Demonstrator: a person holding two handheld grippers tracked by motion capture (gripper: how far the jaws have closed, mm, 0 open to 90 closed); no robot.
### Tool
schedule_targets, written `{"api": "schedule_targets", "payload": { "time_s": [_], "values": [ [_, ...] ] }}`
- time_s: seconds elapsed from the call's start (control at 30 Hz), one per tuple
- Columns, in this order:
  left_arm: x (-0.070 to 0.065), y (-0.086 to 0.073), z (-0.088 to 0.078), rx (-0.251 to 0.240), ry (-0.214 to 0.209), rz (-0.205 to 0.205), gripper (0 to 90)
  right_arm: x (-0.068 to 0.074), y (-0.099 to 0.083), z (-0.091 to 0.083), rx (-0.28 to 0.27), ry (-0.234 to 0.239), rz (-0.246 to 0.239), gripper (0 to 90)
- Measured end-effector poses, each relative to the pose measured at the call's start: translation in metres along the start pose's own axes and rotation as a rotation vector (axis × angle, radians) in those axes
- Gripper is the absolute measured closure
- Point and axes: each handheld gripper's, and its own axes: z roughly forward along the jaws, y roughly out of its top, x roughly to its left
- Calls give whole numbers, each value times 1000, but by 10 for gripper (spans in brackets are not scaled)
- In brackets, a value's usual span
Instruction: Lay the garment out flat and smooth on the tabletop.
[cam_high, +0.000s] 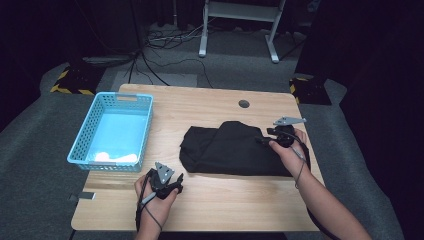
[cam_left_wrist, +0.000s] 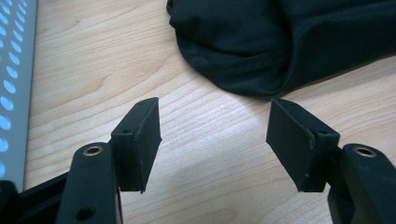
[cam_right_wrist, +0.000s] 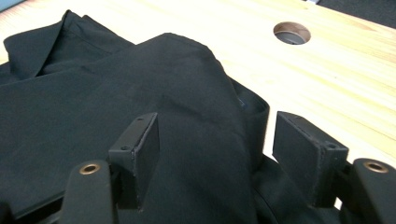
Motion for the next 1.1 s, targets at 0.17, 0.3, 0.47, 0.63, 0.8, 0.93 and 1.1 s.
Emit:
{"api": "schedule_targets", "payload": {
  "time_s": [0.17,0.3,0.47,0.63,0.8,0.93,1.1],
  "values": [
    [1,0,-1,-4,-3,-6,348,7,7,12,3,9,-20,326],
    [2,-1,-1,-7,-2,-6,343,7,10,24,19,5,-22,319],
    [3,-1,-1,-7,-8,-11,343,4,12,37,41,10,-28,310],
    [5,-1,-2,-19,0,-13,340,4,11,33,72,61,-73,742],
    [8,-1,-5,-36,-1,-40,341,8,12,18,65,110,-108,885],
    [8,-1,-4,-30,-2,-35,341,13,11,2,47,126,-135,885],
    [7,-1,-4,-36,6,-37,340,20,6,-19,28,156,-134,880]
  ]
}}
